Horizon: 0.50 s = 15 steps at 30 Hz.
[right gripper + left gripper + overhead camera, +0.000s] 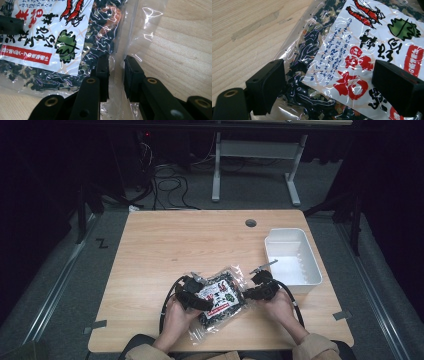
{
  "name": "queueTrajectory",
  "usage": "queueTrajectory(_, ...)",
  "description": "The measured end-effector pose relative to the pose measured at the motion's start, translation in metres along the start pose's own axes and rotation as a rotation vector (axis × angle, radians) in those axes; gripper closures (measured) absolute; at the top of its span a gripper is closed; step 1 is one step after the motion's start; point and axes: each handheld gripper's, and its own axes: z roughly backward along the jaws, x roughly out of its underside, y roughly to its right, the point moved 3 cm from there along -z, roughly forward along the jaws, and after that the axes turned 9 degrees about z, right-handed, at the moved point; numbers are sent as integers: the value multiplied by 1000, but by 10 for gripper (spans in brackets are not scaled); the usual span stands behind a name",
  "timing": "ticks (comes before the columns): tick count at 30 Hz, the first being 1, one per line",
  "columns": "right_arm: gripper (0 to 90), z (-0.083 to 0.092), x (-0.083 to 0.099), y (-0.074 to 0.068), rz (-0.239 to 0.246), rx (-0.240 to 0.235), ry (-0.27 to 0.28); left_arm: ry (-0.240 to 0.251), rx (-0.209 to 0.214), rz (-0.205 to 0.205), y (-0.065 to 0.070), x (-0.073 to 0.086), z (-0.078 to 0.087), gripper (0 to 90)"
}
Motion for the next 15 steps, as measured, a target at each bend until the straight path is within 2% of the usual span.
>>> queueTrajectory(3,861,1,0,-1,3,1,13,1,2,0,0,0,0,123)
queueTrajectory(4,868,1,0,-2,20,2,21,1,2,0,0,0,0,124)
queueTrajectory(7,874,1,0,-4,48,19,25,0,7,-1,0,0,0,125)
queueTrajectory(13,874,3,0,-2,72,12,38,9,18,-13,0,0,1,151)
queueTrajectory(15,874,4,0,-2,67,3,45,8,26,-8,-1,0,1,159)
